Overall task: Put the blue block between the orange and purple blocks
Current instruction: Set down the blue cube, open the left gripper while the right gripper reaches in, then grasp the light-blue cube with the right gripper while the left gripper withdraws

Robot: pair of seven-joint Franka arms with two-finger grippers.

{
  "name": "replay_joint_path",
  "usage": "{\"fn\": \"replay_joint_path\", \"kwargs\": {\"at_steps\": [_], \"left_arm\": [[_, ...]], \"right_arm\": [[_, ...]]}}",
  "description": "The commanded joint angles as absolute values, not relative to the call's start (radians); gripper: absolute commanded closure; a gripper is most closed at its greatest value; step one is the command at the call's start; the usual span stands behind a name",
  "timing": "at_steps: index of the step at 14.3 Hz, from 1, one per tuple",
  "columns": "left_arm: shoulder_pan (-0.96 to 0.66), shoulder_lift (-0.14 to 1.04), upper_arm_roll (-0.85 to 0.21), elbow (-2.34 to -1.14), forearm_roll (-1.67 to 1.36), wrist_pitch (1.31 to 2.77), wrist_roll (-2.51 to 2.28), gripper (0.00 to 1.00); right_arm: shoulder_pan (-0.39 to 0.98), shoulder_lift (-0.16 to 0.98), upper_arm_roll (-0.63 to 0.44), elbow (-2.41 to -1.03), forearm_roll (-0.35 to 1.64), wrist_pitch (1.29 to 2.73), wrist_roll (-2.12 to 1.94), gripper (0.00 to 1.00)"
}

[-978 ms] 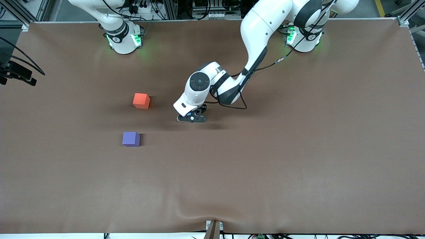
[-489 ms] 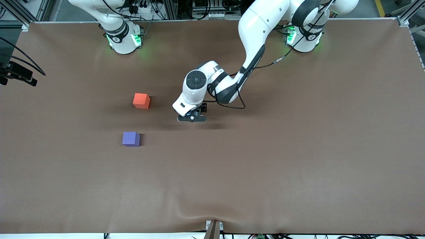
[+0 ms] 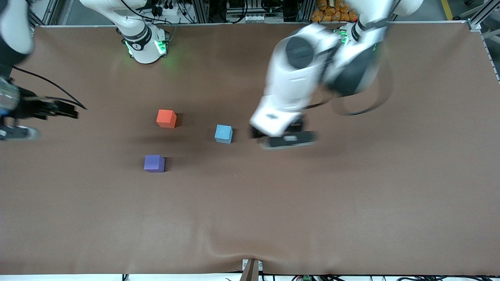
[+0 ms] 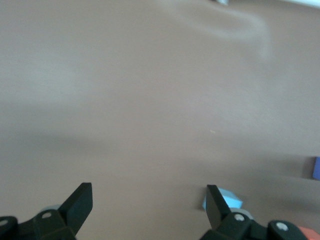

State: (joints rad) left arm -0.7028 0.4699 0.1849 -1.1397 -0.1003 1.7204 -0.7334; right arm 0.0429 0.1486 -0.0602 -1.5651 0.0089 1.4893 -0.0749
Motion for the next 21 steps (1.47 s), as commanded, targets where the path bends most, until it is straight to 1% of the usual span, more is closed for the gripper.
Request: {"fn": "replay_joint_path", "kwargs": {"at_steps": [1,3,4,5,7,9,11,12,13,15,18,19,21], "left_arm": [[-0.594,0.344,0.172,-1.2,-0.084,1.614,-0.655,0.0],[-0.507,0.278,0.172,-1.212,-0.083,1.531,-0.582,0.0],[-0.47,0.228,0.17,-1.241,-0.081,1.526,-0.574,0.0],[-0.441,0.18,0.169,-1.277,-0.081,1.526,-0.552,0.0],[-0.402,0.088,0.17,-1.372,-0.066,1.528,-0.511,0.0],[-0.364,0.025,0.166,-1.451,-0.031,1.531,-0.451,0.0],[-0.33,-0.004,0.166,-1.491,-0.029,1.532,-0.428,0.0],[-0.324,-0.015,0.166,-1.502,-0.031,1.526,-0.426,0.0],[-0.301,-0.037,0.166,-1.518,-0.031,1.523,-0.419,0.0],[-0.278,-0.08,0.164,-1.572,-0.031,1.522,-0.35,0.0],[-0.252,-0.095,0.176,-1.574,-0.02,1.487,-0.287,0.0],[-0.214,-0.097,0.172,-1.569,-0.014,1.477,-0.24,0.0],[-0.198,-0.084,0.172,-1.548,-0.012,1.477,-0.137,0.0]], "right_arm": [[0.092,0.184,-0.06,-1.536,0.056,1.476,-0.077,0.0],[0.139,0.201,-0.063,-1.548,0.17,1.518,0.008,0.0],[0.171,0.21,-0.061,-1.563,0.184,1.544,0.137,0.0],[0.231,0.215,-0.061,-1.581,0.181,1.586,0.225,0.0],[0.34,0.241,-0.063,-1.635,0.172,1.694,0.37,0.0],[0.405,0.259,-0.061,-1.727,0.172,1.835,0.419,0.0],[0.487,0.287,-0.061,-1.846,0.173,2.053,0.423,0.0],[0.514,0.311,-0.061,-1.885,0.173,2.138,0.423,0.0],[0.55,0.331,-0.061,-1.9,0.173,2.185,0.426,0.0],[0.587,0.371,-0.061,-1.899,0.173,2.213,0.472,0.0],[0.672,0.431,-0.063,-1.902,0.173,2.299,0.549,0.0],[0.699,0.449,-0.063,-1.901,0.173,2.327,0.573,0.0],[0.71,0.474,-0.063,-1.907,0.172,2.355,0.577,0.0]]}}
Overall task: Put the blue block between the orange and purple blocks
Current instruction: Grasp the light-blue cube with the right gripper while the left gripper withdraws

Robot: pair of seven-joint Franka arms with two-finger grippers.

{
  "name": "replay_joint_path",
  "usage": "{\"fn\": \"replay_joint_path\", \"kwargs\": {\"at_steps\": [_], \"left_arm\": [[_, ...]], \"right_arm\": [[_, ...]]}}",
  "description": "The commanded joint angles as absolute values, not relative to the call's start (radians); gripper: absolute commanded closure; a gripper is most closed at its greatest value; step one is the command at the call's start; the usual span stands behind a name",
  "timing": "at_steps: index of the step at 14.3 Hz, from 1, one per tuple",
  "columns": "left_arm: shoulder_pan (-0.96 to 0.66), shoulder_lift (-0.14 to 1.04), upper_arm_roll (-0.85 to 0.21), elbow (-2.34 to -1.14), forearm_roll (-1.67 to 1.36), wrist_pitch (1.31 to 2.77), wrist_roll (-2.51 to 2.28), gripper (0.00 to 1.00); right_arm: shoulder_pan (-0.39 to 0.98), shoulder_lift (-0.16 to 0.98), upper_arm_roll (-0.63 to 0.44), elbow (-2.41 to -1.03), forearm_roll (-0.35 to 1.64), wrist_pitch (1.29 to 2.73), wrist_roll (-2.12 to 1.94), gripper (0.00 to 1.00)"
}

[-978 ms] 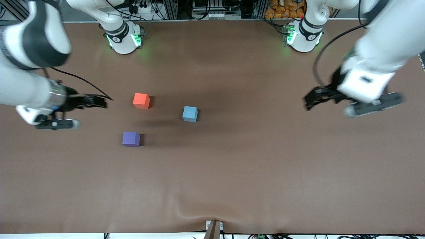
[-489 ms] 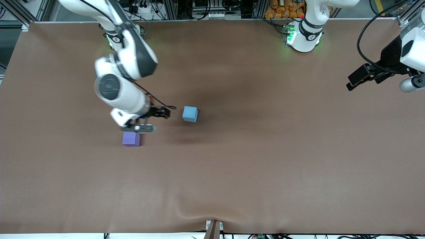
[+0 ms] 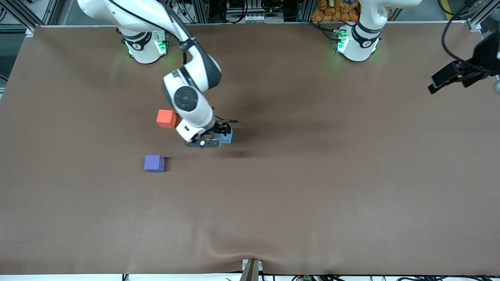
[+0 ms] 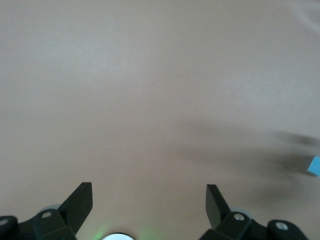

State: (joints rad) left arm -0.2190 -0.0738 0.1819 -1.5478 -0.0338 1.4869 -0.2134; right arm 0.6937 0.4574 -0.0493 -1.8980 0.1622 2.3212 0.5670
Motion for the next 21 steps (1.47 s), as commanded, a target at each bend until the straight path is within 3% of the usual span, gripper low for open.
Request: {"fn": "replay_joint_path", "kwargs": {"at_steps": [1,8,11,12,13,14,16,21], "left_arm": [[-0.199,-0.08,0.172,-1.534,-0.012,1.477,-0.135,0.0],[-0.201,-0.065,0.134,-1.517,0.002,1.485,-0.133,0.0],[-0.068,-0.064,-0.018,-1.525,-0.008,1.494,-0.132,0.0],[-0.037,-0.066,-0.05,-1.526,-0.008,1.491,-0.135,0.0],[-0.005,-0.069,-0.083,-1.534,-0.009,1.491,-0.138,0.0],[0.038,-0.072,-0.118,-1.539,-0.009,1.488,-0.138,0.0],[0.078,-0.075,-0.147,-1.546,-0.009,1.488,-0.138,0.0],[0.106,-0.081,-0.138,-1.543,-0.011,1.48,-0.138,0.0]], "right_arm": [[0.713,0.486,-0.063,-1.905,0.172,2.358,0.577,0.0],[0.745,0.508,-0.064,-1.928,0.172,2.414,0.609,0.0],[0.747,0.511,-0.066,-1.962,0.172,2.445,0.611,0.0],[0.744,0.509,-0.064,-1.982,0.172,2.472,0.612,0.32],[0.738,0.508,-0.064,-1.983,0.176,2.471,0.642,0.78],[0.733,0.508,-0.064,-1.98,0.176,2.468,0.688,1.0],[0.73,0.503,-0.064,-1.951,0.178,2.441,0.719,1.0],[0.586,0.367,-0.075,-1.904,0.169,2.091,0.602,1.0]]}}
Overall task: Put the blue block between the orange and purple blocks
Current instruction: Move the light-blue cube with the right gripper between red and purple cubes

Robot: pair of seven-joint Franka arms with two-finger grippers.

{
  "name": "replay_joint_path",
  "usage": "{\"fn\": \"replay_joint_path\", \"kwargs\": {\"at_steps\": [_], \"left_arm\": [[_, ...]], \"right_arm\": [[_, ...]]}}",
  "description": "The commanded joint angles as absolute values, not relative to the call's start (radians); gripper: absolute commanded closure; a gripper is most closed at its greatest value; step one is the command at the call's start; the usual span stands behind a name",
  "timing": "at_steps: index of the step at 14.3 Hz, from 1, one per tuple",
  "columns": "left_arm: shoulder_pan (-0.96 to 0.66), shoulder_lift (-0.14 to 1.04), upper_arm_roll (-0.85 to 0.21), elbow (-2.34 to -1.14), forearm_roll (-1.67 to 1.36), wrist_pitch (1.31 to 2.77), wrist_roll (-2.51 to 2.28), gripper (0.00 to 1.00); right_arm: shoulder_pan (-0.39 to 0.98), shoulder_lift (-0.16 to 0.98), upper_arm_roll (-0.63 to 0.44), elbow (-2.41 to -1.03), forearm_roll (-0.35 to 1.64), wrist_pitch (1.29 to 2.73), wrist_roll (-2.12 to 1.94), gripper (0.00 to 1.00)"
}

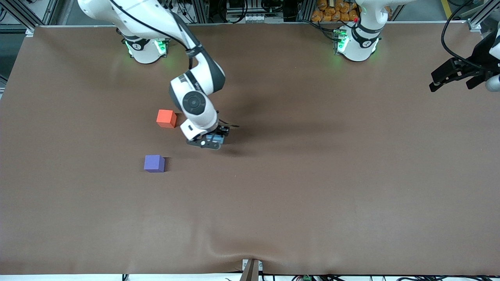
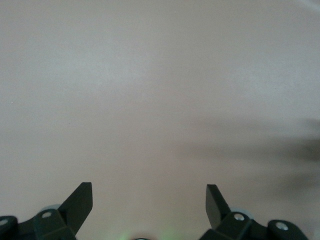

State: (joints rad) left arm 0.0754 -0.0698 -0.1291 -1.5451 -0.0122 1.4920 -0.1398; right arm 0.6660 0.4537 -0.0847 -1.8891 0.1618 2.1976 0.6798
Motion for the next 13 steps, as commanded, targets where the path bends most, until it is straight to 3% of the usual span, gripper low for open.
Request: {"fn": "replay_joint_path", "kwargs": {"at_steps": [1,8,13], "left_arm": [[0.106,-0.081,-0.138,-1.543,-0.011,1.477,-0.138,0.0],[0.112,-0.081,-0.138,-1.542,-0.011,1.442,-0.121,0.0],[0.11,-0.081,-0.141,-1.539,-0.041,1.434,-0.121,0.0]], "right_arm": [[0.539,0.335,-0.08,-1.917,0.16,2.063,0.524,1.0],[0.358,0.242,-0.08,-2.063,0.155,2.103,0.24,1.0],[0.288,0.241,-0.078,-2.196,0.156,2.287,0.146,1.0]]}}
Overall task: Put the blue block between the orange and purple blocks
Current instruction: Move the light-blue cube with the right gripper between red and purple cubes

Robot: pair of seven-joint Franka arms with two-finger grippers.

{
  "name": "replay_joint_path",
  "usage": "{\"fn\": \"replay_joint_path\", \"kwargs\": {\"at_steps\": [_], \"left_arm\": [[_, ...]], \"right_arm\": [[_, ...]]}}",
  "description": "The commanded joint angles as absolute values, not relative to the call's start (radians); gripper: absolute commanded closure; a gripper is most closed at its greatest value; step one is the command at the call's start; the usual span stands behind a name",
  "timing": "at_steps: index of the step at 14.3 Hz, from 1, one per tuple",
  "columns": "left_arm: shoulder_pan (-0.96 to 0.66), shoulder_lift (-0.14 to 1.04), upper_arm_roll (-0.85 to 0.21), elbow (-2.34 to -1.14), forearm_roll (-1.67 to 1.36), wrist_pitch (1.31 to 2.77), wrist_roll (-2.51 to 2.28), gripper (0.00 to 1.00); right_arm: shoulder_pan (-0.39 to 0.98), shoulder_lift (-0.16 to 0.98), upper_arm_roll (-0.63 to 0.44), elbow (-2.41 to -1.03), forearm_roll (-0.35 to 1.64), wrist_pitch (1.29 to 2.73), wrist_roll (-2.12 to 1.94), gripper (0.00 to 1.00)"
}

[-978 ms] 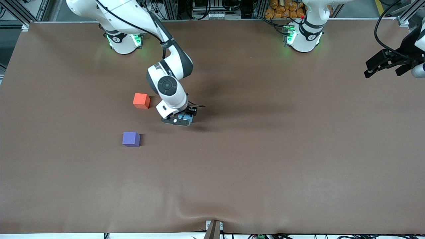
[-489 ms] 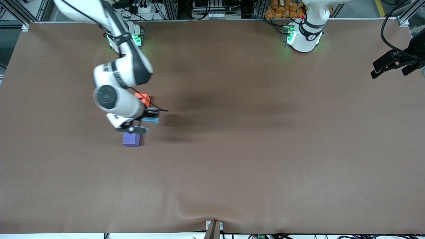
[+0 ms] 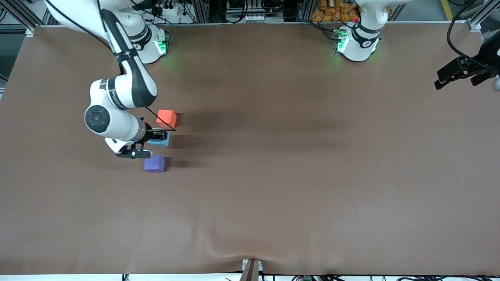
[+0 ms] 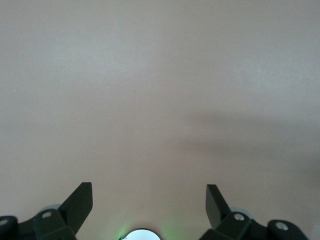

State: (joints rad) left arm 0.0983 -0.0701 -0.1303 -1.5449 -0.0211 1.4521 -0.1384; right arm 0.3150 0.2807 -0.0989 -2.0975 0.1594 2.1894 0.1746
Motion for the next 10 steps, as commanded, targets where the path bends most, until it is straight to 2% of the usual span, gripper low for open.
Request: {"fn": "replay_joint_path", "kwargs": {"at_steps": [1,7,10], "left_arm": [[0.109,-0.08,-0.144,-1.539,-0.041,1.436,-0.121,0.0],[0.11,-0.078,-0.141,-1.539,-0.04,1.436,-0.121,0.0],[0.11,-0.077,-0.141,-1.54,-0.029,1.437,-0.123,0.0]], "right_arm": [[0.288,0.241,-0.078,-2.23,0.156,2.342,0.146,1.0],[0.259,0.253,-0.077,-2.24,0.163,2.364,0.1,1.0],[0.267,0.267,-0.077,-2.258,0.169,2.424,0.101,1.0]]}}
